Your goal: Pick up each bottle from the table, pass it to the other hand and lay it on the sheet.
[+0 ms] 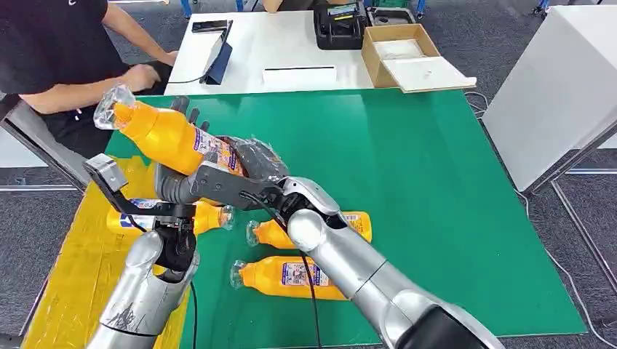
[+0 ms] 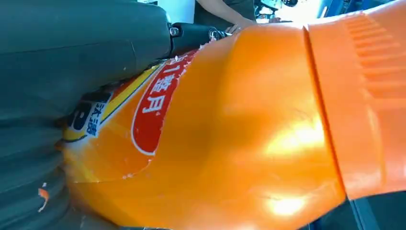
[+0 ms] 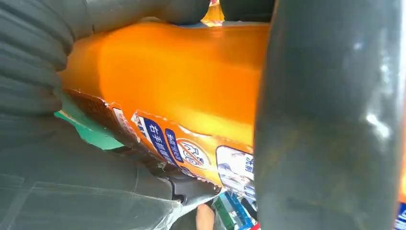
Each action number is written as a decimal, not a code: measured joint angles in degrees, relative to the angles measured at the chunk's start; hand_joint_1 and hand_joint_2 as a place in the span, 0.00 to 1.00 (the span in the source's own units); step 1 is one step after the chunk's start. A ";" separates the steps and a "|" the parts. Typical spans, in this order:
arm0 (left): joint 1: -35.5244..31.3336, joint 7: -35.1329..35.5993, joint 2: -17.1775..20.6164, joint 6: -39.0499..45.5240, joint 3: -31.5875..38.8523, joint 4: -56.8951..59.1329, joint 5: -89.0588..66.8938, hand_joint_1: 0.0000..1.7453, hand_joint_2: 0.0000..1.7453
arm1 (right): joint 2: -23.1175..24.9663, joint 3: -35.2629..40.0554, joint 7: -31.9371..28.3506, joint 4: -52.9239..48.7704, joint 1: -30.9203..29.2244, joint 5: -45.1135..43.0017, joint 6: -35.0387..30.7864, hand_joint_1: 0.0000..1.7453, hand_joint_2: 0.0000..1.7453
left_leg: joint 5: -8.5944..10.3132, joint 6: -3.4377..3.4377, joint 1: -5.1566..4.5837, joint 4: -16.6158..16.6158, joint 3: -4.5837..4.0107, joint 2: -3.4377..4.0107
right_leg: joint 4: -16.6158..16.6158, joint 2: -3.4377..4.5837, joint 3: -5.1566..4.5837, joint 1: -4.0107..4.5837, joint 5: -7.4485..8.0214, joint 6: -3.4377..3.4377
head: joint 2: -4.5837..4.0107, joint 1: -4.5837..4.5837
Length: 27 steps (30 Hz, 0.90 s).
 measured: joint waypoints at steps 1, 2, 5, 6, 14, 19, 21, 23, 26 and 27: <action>0.07 0.13 0.00 0.00 0.02 -0.02 0.00 0.00 1.00 | 0.00 0.07 0.07 0.04 0.06 -0.04 0.00 1.00 1.00 | 0.00 0.00 0.00 0.00 0.00 0.00 | 0.00 0.00 0.00 0.00 0.00 0.00 | 0.00 0.02; 0.14 0.22 0.00 0.02 0.04 -0.07 0.00 0.02 1.00 | 0.00 0.18 0.15 0.11 0.09 -0.09 0.00 1.00 1.00 | 0.00 0.00 0.00 0.00 0.00 0.00 | 0.00 0.00 -0.01 0.00 0.00 0.00 | 0.00 0.00; 0.39 0.57 0.00 0.13 0.09 -0.33 0.00 1.00 1.00 | -0.02 0.61 0.61 0.17 0.12 -0.57 -0.15 1.00 1.00 | 0.00 0.00 0.00 0.00 0.00 0.00 | 0.00 0.00 -0.02 0.00 0.00 0.00 | 0.00 0.00; 0.39 0.63 0.00 0.13 0.09 -0.33 0.00 1.00 1.00 | -0.02 0.70 0.76 0.20 0.14 -0.79 -0.26 1.00 1.00 | 0.00 0.00 0.00 0.00 0.00 0.00 | 0.00 0.00 -0.02 0.00 0.00 0.00 | 0.00 0.02; 0.91 0.92 0.02 0.15 0.33 -0.94 0.07 1.00 1.00 | -0.28 1.42 0.92 0.20 0.23 -1.51 -0.50 1.00 1.00 | 0.00 0.00 -0.01 0.00 0.00 0.01 | 0.00 0.00 -0.02 -0.01 0.00 0.00 | 0.00 0.02; 1.19 0.94 0.02 0.15 0.66 -1.27 0.07 1.00 1.00 | -0.28 1.53 0.90 0.20 0.44 -1.68 -0.50 1.00 1.00 | 0.00 0.00 -0.01 0.00 0.00 0.00 | -0.01 0.00 -0.02 0.00 0.00 0.00 | 0.00 0.02; 1.19 0.96 0.02 0.15 0.70 -1.29 0.07 1.00 1.00 | -0.28 1.62 0.90 0.20 0.55 -1.73 -0.50 1.00 1.00 | 0.00 0.00 0.00 0.00 0.00 0.01 | -0.01 0.00 -0.02 0.00 0.00 0.00 | 0.00 0.02; 1.21 0.96 0.02 0.15 0.81 -1.29 0.07 1.00 1.00 | -0.28 1.68 0.90 0.18 0.56 -1.77 -0.48 1.00 1.00 | 0.00 0.00 0.00 0.00 0.00 0.01 | 0.00 0.01 -0.02 0.00 0.00 0.00 | 0.00 0.00; 1.25 0.96 0.02 0.15 0.87 -1.31 0.07 1.00 1.00 | -0.28 1.77 0.90 0.19 0.56 -1.84 -0.50 1.00 1.00 | 0.00 -0.01 0.00 0.00 0.00 0.01 | 0.00 0.01 -0.02 0.00 0.00 0.00 | 0.00 0.00; 1.28 0.96 0.02 0.15 0.87 -1.33 0.07 1.00 1.00 | -0.28 1.77 0.90 0.20 0.56 -1.84 -0.50 1.00 1.00 | 0.00 -0.01 0.00 0.00 0.00 0.01 | 0.00 0.01 -0.02 0.00 0.00 0.00 | 0.00 0.00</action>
